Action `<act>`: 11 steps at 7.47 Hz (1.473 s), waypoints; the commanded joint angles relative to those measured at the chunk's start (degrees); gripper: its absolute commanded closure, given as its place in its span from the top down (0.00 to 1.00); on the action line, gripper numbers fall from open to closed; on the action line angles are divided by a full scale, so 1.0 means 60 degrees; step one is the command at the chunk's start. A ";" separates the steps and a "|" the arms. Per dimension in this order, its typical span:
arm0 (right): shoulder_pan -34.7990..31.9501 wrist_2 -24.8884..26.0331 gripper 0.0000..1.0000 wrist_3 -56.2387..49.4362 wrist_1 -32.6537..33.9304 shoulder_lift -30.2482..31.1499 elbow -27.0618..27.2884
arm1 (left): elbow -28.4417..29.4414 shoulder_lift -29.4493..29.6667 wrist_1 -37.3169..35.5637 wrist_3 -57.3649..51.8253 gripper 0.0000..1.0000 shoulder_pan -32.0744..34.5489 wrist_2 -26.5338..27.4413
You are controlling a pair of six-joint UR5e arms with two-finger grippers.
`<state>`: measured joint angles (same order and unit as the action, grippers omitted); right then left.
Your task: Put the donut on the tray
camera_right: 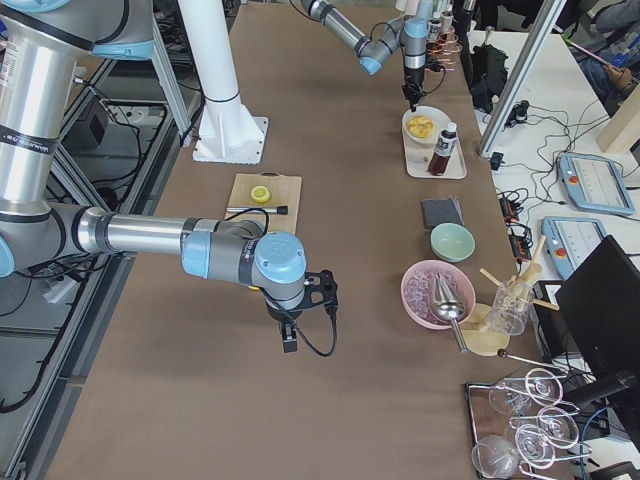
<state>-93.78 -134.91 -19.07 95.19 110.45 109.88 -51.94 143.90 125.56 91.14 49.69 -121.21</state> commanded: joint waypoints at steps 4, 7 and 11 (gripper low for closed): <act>0.0000 0.0043 0.99 0.0000 0.0000 -0.0010 0.0159 | 0.1055 0.0669 0.1090 0.2623 0.00 -0.0647 0.1347; -0.0015 0.0044 0.99 0.0000 0.0000 0.0063 0.0232 | 0.1069 0.0655 0.1090 0.2608 0.00 -0.0694 0.1364; -0.0015 0.0044 0.99 0.0000 0.0000 0.0078 0.0218 | 0.1069 0.0611 0.1252 0.1996 0.96 -0.0650 0.1335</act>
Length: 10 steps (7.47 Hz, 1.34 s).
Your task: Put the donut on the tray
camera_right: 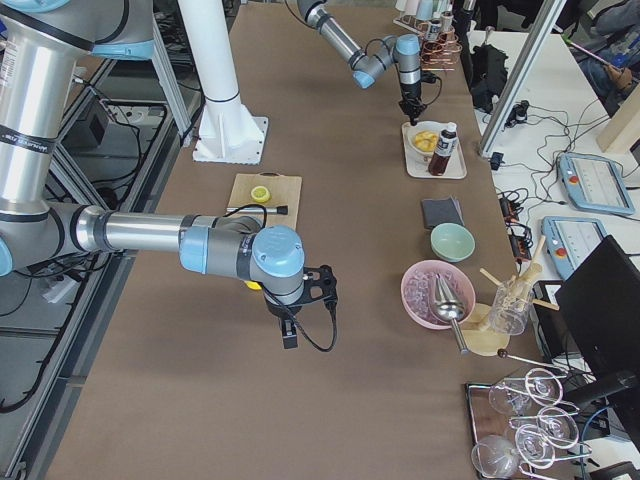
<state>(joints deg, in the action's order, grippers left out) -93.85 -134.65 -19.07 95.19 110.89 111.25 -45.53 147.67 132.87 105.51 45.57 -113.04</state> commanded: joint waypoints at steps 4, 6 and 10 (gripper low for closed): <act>0.0012 0.0000 0.99 0.0015 0.0000 -0.0011 -0.0027 | -0.4173 -0.3126 -0.1597 -0.2695 0.97 0.0943 -0.2174; 0.0012 0.0000 0.99 0.0015 0.0015 -0.0011 -0.0041 | -0.6814 -0.5498 -0.2730 -0.5165 0.97 0.1281 -0.2357; 0.0012 0.0000 0.99 0.0015 0.0015 0.0004 -0.0056 | -0.8989 -0.9002 -0.4111 -1.1740 0.97 0.2757 -0.2342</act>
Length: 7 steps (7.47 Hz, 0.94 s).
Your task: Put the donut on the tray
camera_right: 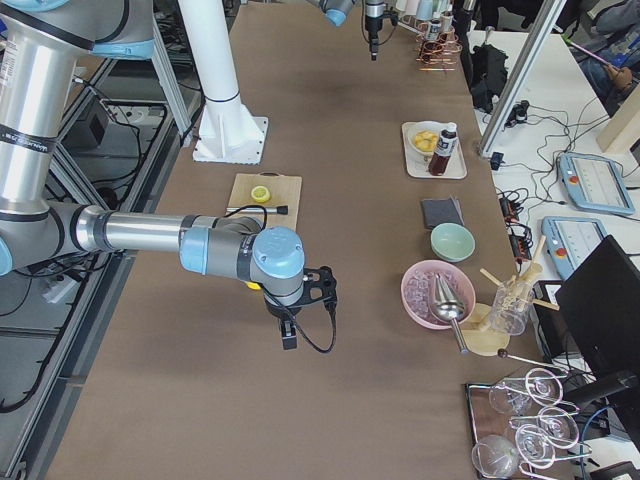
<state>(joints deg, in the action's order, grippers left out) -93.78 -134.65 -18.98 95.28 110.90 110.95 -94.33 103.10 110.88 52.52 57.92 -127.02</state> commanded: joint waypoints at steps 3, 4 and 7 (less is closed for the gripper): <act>0.0000 -0.0001 0.99 0.0000 0.0028 0.0018 -0.0021 | -0.1300 -0.3790 -0.0389 -0.6545 0.97 0.2323 -0.1074; 0.0000 -0.0001 0.99 0.0000 0.0028 0.0004 -0.0006 | -0.1198 -0.4143 -0.0404 -0.7470 0.97 0.2880 -0.1356; -0.0015 0.0000 0.99 0.0000 0.0043 -0.0011 0.0037 | -0.0817 -0.4557 -0.0360 -0.8255 0.97 0.3354 -0.1359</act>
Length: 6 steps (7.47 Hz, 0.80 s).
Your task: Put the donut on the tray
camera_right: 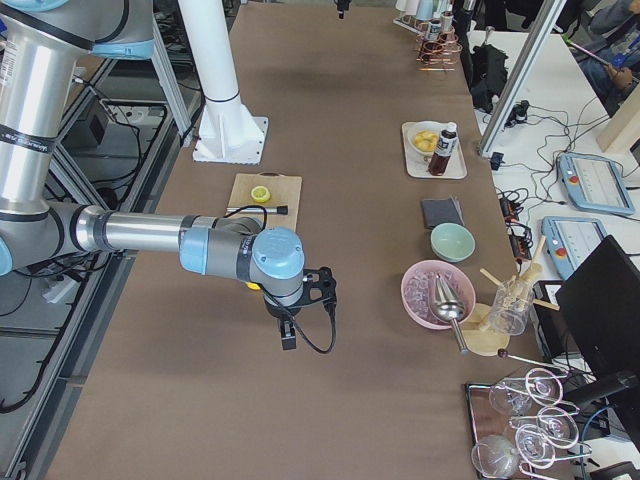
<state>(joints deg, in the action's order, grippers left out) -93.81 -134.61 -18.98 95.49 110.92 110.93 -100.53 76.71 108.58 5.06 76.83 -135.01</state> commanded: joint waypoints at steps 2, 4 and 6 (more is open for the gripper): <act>0.0035 -0.0006 0.99 0.0116 0.0081 -0.0146 0.0041 | 0.0422 -0.0304 0.0009 -0.0360 0.97 0.0581 -0.0028; 0.0108 0.0023 0.99 0.0146 0.0343 -0.0495 -0.0002 | 0.0408 -0.0494 0.0024 -0.0519 0.97 0.0627 -0.0043; 0.0166 0.0241 0.99 0.0146 0.0535 -0.0775 -0.0046 | 0.0365 -0.0481 -0.0122 -0.0770 0.97 0.0977 -0.0043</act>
<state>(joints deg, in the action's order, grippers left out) -93.15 -134.35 -18.14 97.78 107.72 110.87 -98.13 73.92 108.52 1.37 81.15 -135.26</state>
